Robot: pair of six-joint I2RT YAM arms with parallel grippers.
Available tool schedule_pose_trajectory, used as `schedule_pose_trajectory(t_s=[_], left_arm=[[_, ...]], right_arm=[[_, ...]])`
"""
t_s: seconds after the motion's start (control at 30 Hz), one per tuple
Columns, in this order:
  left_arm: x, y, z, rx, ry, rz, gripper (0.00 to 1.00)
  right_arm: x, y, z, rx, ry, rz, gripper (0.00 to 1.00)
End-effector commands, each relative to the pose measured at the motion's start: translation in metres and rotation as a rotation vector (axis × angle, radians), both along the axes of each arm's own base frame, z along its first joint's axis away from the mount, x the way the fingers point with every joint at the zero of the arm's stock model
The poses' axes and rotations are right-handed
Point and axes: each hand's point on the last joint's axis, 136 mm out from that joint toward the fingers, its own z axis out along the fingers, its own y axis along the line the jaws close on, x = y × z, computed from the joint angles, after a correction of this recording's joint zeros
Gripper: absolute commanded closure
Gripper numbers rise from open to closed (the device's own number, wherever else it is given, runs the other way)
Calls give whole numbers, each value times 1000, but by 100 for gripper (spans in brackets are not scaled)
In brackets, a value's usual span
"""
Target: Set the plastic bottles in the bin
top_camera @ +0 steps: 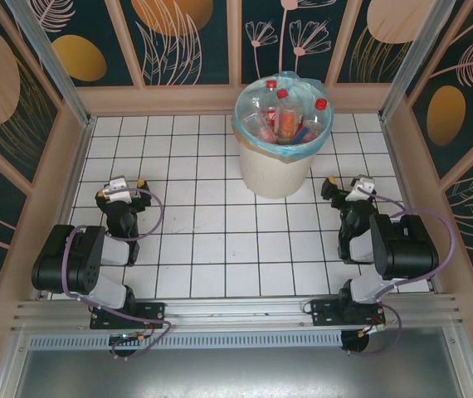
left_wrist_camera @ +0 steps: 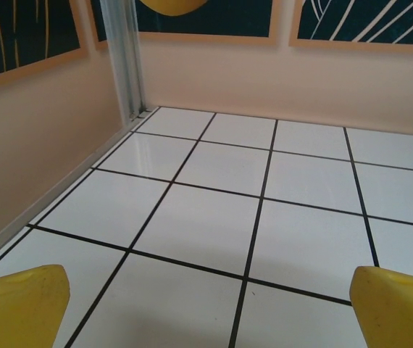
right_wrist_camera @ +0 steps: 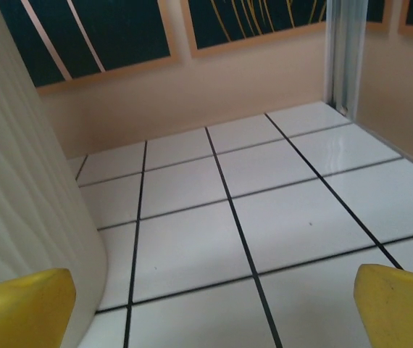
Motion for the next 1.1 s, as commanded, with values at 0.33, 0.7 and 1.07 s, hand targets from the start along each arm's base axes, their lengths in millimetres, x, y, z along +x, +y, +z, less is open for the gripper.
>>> schedule_pose_trajectory(t_s=[0.33,0.7,1.07], left_arm=[[4,4,18,-25,-73,22,1],[6,3,18,-25,-72,20,1],[4,4,17,-24,-71,22,1]], right_arm=[[0,-12,4,-39,-6,-81,1],[-1,-12,5,-40,-8,-81,1],[0,-12,4,-43,-4,-84,1]])
